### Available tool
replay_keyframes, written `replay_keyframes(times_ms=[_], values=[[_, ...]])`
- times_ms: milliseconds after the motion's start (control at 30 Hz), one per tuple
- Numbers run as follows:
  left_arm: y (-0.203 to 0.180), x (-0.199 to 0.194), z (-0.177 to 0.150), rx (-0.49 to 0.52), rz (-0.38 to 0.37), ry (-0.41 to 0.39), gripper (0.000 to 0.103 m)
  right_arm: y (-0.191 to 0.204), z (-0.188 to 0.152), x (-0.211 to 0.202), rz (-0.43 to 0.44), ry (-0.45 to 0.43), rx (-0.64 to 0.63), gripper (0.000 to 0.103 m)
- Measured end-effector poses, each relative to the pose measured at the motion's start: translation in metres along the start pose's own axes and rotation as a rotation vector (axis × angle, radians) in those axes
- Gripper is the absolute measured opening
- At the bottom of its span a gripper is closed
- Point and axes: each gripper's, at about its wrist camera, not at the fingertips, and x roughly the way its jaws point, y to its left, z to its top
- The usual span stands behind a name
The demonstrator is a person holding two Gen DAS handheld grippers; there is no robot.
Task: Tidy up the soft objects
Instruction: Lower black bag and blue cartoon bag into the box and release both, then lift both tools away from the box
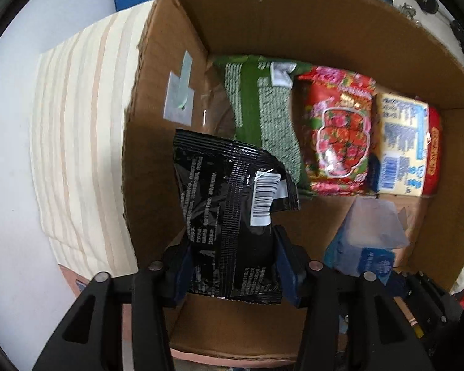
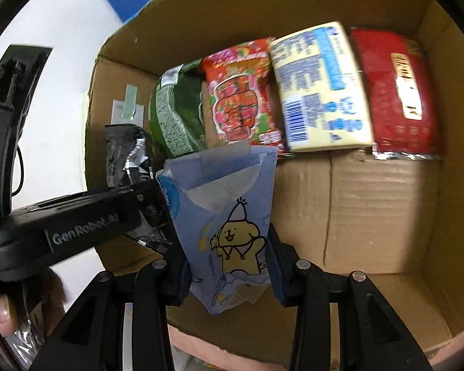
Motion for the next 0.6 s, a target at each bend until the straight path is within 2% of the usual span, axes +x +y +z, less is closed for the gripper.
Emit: replay_keyframes(times_ms=[33, 100, 133, 267, 333, 367, 500, 600], values=[[0.001, 0.001, 0.000, 0.003, 0.005, 0.001, 0.047, 0.004, 0.001, 0.005, -0.004, 0.014, -0.010, 0.053], [0.003, 0.002, 0.000, 0.011, 0.000, -0.006, 0.048, 0.007, 0.001, 0.012, -0.002, 0.045, -0.021, 0.082], [0.004, 0.000, 0.000, 0.013, -0.003, -0.012, 0.055, 0.011, -0.001, 0.015, -0.007, 0.050, -0.032, 0.088], [0.004, -0.009, -0.005, 0.017, -0.006, -0.044, 0.073, 0.022, -0.005, 0.013, -0.076, 0.039, -0.070, 0.090], [0.002, -0.015, -0.007, 0.012, -0.012, -0.050, 0.085, 0.022, -0.004, 0.009, -0.088, 0.036, -0.069, 0.096], [0.002, -0.018, -0.009, 0.012, -0.027, -0.054, 0.088, 0.023, -0.005, 0.006, -0.109, 0.029, -0.074, 0.102], [0.001, -0.028, -0.016, 0.002, -0.032, -0.076, 0.091, 0.023, -0.006, -0.010, -0.165, 0.004, -0.101, 0.103], [0.000, -0.035, -0.025, -0.005, -0.034, -0.092, 0.098, 0.024, -0.001, -0.021, -0.184, -0.015, -0.109, 0.103]])
